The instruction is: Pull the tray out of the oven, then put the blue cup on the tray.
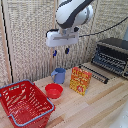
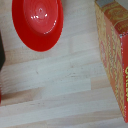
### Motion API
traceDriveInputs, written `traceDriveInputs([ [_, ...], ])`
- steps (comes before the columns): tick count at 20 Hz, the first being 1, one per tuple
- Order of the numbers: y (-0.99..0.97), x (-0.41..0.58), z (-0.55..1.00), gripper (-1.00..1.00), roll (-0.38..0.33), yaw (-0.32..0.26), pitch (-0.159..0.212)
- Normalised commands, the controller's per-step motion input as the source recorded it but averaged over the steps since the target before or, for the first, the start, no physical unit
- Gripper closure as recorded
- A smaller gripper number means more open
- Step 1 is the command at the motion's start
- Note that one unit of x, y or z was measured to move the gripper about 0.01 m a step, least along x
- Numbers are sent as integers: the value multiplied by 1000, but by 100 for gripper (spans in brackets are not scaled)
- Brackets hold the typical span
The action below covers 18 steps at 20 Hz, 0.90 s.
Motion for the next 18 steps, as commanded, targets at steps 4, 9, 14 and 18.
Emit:
traceDriveInputs([
  [4,-292,-61,60,-100,-284,108,-11],
  [9,-383,-111,23,-100,-293,119,-15],
  [14,-393,-103,6,-100,-298,114,-14],
  [18,-373,-89,0,-100,-323,111,-7],
])
